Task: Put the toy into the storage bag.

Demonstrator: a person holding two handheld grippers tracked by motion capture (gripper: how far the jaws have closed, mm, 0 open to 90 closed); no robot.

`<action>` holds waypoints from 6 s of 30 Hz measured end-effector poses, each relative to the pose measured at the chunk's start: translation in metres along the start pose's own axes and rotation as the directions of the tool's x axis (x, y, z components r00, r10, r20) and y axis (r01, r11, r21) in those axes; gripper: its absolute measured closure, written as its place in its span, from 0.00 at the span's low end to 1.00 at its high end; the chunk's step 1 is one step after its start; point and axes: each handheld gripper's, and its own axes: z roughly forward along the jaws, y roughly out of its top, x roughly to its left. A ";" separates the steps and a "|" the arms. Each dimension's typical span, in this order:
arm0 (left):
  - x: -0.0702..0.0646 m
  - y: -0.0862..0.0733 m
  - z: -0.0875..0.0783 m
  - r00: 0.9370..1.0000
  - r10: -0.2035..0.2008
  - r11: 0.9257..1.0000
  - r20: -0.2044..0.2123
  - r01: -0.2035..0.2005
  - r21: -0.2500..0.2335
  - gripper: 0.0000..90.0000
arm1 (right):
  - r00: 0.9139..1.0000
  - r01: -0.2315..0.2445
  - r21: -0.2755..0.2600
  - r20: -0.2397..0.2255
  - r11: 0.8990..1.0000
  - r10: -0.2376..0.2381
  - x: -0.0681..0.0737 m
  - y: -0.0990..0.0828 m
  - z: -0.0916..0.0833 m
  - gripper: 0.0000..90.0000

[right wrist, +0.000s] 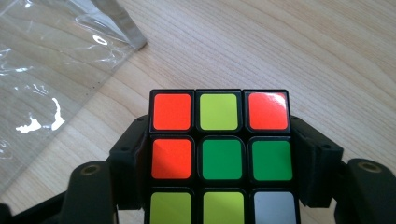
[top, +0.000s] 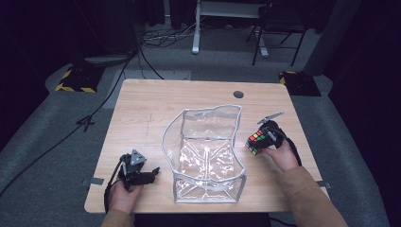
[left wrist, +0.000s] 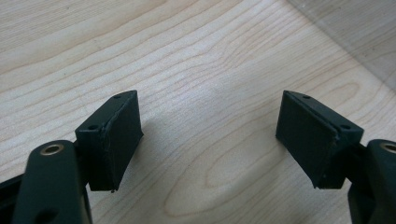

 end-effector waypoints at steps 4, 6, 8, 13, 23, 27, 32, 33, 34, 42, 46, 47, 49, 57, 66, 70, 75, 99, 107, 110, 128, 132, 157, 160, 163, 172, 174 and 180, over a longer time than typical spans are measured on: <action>0.000 0.000 0.000 1.000 0.000 1.000 0.000 0.000 0.000 0.25 | 1.000 -0.008 0.021 0.024 1.000 0.008 0.000 -0.002 -0.003 0.38; 0.000 0.000 0.000 1.000 0.000 1.000 0.000 0.000 0.000 0.25 | 1.000 -0.002 0.017 0.028 1.000 0.001 0.000 -0.003 -0.006 0.38; 0.000 0.000 0.000 1.000 0.000 1.000 0.000 0.000 0.000 0.25 | 1.000 -0.006 0.009 0.010 1.000 0.006 0.001 -0.004 -0.010 0.38; 0.000 0.000 0.000 1.000 0.000 1.000 -0.001 0.000 0.000 0.25 | 1.000 -0.003 -0.010 -0.004 1.000 0.003 0.003 -0.003 -0.023 0.38; 0.000 -0.001 -0.001 1.000 0.002 1.000 -0.003 -0.002 0.001 0.25 | 0.998 0.039 -0.092 -0.041 0.995 -0.043 0.008 0.011 -0.063 0.38; -0.001 -0.002 -0.002 1.000 -0.001 1.000 -0.003 0.001 0.002 0.25 | 0.997 0.041 -0.115 -0.054 0.992 -0.048 0.009 0.016 -0.071 0.38; -0.001 -0.002 -0.002 1.000 -0.001 1.000 -0.004 0.001 0.003 0.25 | 0.996 0.056 -0.132 -0.058 0.990 -0.064 0.009 0.028 -0.086 0.38; -0.001 -0.002 -0.002 1.000 -0.002 1.000 -0.004 0.002 0.002 0.25 | 0.996 0.056 -0.138 -0.061 0.989 -0.065 0.009 0.030 -0.090 0.38; -0.001 -0.002 -0.002 1.000 -0.001 1.000 -0.004 0.001 0.003 0.25 | 0.996 0.060 -0.144 -0.062 0.988 -0.070 0.009 0.033 -0.093 0.38; -0.001 -0.002 -0.002 1.000 -0.001 1.000 -0.004 0.001 0.003 0.25 | 0.994 0.083 -0.161 -0.058 0.984 -0.093 0.012 0.045 -0.115 0.38; -0.001 -0.002 -0.002 1.000 -0.001 1.000 -0.004 0.001 0.003 0.25 | 0.993 0.076 -0.176 -0.075 0.981 -0.090 0.015 0.047 -0.131 0.38; -0.001 -0.002 -0.002 1.000 -0.001 1.000 -0.004 0.001 0.003 0.25 | 0.993 0.076 -0.176 -0.075 0.981 -0.090 0.015 0.047 -0.131 0.38; -0.001 -0.002 -0.002 1.000 -0.001 1.000 -0.005 0.001 0.002 0.25 | 0.993 0.085 -0.183 -0.071 0.979 -0.099 0.015 0.049 -0.137 0.38; -0.001 -0.003 -0.002 1.000 0.001 1.000 -0.003 -0.001 -0.003 0.25 | 0.987 0.131 -0.172 -0.066 0.976 -0.144 0.024 0.057 -0.155 0.38; -0.002 -0.004 -0.004 1.000 -0.009 1.000 -0.013 0.009 0.003 0.25 | 0.980 0.171 -0.196 -0.071 0.966 -0.188 0.038 0.071 -0.188 0.38; -0.002 -0.004 -0.004 1.000 -0.010 1.000 -0.017 0.010 -0.001 0.25 | 0.980 0.169 -0.207 -0.065 0.963 -0.186 0.042 0.077 -0.197 0.38; 0.000 -0.001 -0.001 1.000 -0.017 1.000 -0.017 0.017 -0.001 0.23 | 0.976 0.175 -0.241 -0.085 0.955 -0.200 0.058 0.091 -0.205 0.38; 0.000 -0.001 -0.001 1.000 -0.018 1.000 -0.015 0.018 0.003 0.23 | 0.913 0.351 -0.224 -0.135 0.909 -0.386 0.137 0.140 -0.193 0.38; 0.000 -0.001 0.000 1.000 -0.018 1.000 -0.016 0.018 0.003 0.23 | 0.893 0.383 -0.210 -0.164 0.900 -0.419 0.163 0.151 -0.185 0.38; 0.000 -0.001 0.000 1.000 -0.018 1.000 -0.014 0.018 0.000 0.23 | 0.882 0.400 -0.212 -0.174 0.892 -0.437 0.171 0.154 -0.181 0.38; 0.001 -0.001 0.000 1.000 -0.015 1.000 -0.018 0.015 0.000 0.23 | 0.821 0.507 -0.127 -0.230 0.852 -0.523 0.223 0.160 -0.143 0.38; 0.001 -0.001 0.000 1.000 -0.015 1.000 -0.019 0.015 0.000 0.23 | 0.816 0.514 -0.104 -0.247 0.851 -0.523 0.230 0.159 -0.133 0.38; 0.000 -0.001 0.000 1.000 -0.017 1.000 -0.016 0.017 0.000 0.23 | 0.766 0.596 0.102 -0.368 0.796 -0.527 0.262 0.142 -0.076 0.38; 0.000 -0.001 0.000 1.000 -0.017 1.000 -0.017 0.017 0.000 0.23 | 0.768 0.600 0.128 -0.368 0.790 -0.524 0.265 0.141 -0.070 0.38; 0.000 -0.001 0.000 1.000 -0.016 1.000 -0.018 0.016 0.001 0.23 | 0.767 0.606 0.164 -0.378 0.778 -0.518 0.268 0.139 -0.061 0.38; 0.001 -0.001 0.000 1.000 -0.015 1.000 -0.015 0.015 0.001 0.23 | 0.772 0.603 0.208 -0.398 0.770 -0.496 0.271 0.133 -0.050 0.38; 0.000 -0.001 0.000 1.000 -0.017 1.000 -0.018 0.017 0.000 0.23 | 0.775 0.599 0.223 -0.401 0.769 -0.488 0.271 0.132 -0.047 0.38; 0.000 -0.001 0.000 1.000 -0.017 1.000 -0.016 0.017 0.000 0.23 | 0.780 0.589 0.253 -0.426 0.768 -0.458 0.269 0.128 -0.037 0.38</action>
